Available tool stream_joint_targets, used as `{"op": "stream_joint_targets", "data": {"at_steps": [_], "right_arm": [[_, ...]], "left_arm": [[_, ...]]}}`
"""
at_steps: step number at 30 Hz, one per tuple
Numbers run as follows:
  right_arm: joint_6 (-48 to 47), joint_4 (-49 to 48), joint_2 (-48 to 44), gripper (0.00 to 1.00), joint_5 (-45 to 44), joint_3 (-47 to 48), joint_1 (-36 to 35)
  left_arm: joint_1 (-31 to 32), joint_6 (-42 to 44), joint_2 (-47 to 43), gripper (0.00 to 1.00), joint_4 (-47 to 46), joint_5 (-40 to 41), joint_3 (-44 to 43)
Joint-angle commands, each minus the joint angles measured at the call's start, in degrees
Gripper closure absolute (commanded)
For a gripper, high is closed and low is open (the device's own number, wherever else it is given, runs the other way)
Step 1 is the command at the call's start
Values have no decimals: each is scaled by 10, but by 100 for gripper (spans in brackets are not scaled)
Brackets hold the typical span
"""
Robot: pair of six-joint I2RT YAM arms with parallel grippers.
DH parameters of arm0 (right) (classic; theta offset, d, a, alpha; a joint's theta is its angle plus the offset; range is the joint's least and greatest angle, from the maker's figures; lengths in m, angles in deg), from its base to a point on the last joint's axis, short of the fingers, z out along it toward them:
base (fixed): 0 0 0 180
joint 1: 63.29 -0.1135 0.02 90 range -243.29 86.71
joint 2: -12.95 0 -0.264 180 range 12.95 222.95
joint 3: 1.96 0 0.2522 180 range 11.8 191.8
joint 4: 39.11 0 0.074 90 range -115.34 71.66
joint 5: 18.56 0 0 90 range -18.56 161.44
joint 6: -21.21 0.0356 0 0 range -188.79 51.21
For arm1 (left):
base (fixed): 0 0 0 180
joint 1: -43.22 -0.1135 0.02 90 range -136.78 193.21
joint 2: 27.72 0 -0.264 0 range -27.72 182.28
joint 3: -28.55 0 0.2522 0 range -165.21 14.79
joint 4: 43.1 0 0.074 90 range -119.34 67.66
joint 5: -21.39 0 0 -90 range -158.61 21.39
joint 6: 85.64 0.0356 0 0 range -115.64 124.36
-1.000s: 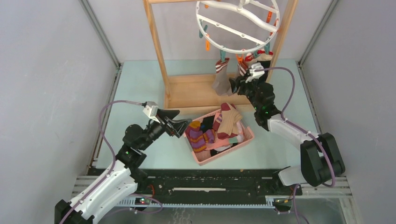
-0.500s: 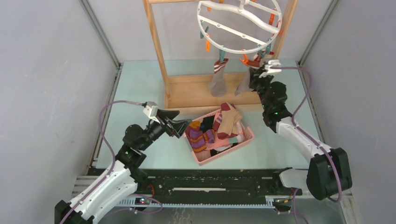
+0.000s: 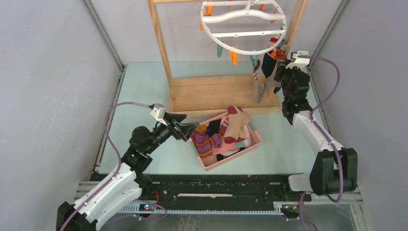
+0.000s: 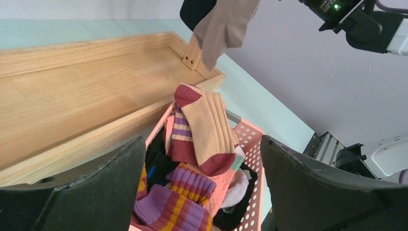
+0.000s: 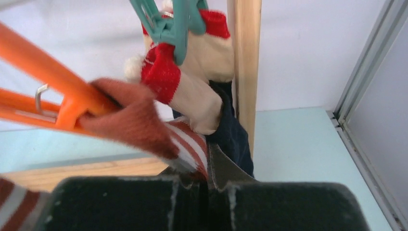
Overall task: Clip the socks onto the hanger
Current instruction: Adjust the hanger on the clothesline.
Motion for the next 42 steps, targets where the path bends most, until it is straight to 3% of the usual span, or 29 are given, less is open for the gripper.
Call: {"op": "stream_joint_targets", "data": {"at_steps": [1, 9, 13, 16, 21, 23, 27, 34, 42], "right_arm": [[27, 5, 35, 100, -9, 62, 6], [70, 46, 100, 100, -9, 142, -1], [83, 61, 116, 100, -8, 156, -4], [85, 73, 127, 100, -8, 165, -6], [93, 75, 130, 99, 0, 166, -4], [97, 76, 131, 99, 3, 165, -4], [108, 73, 133, 99, 14, 165, -5], [117, 74, 134, 99, 33, 165, -7], [128, 76, 122, 98, 52, 162, -8]], "left_arm": [[-1, -2, 0, 8, -27, -8, -37], [-2, 31, 35, 8, -40, -8, -75], [-1, 99, 70, 8, -47, -4, -112], [-1, 221, 92, 7, -57, -12, -156], [-6, 596, 140, 6, -23, -46, -242], [-25, 678, 165, 6, 5, -68, -289], [-84, 743, 215, 4, 34, -137, -380], [-97, 872, 319, 5, 93, -186, -522], [-107, 912, 422, 11, 146, -236, -662]]}}
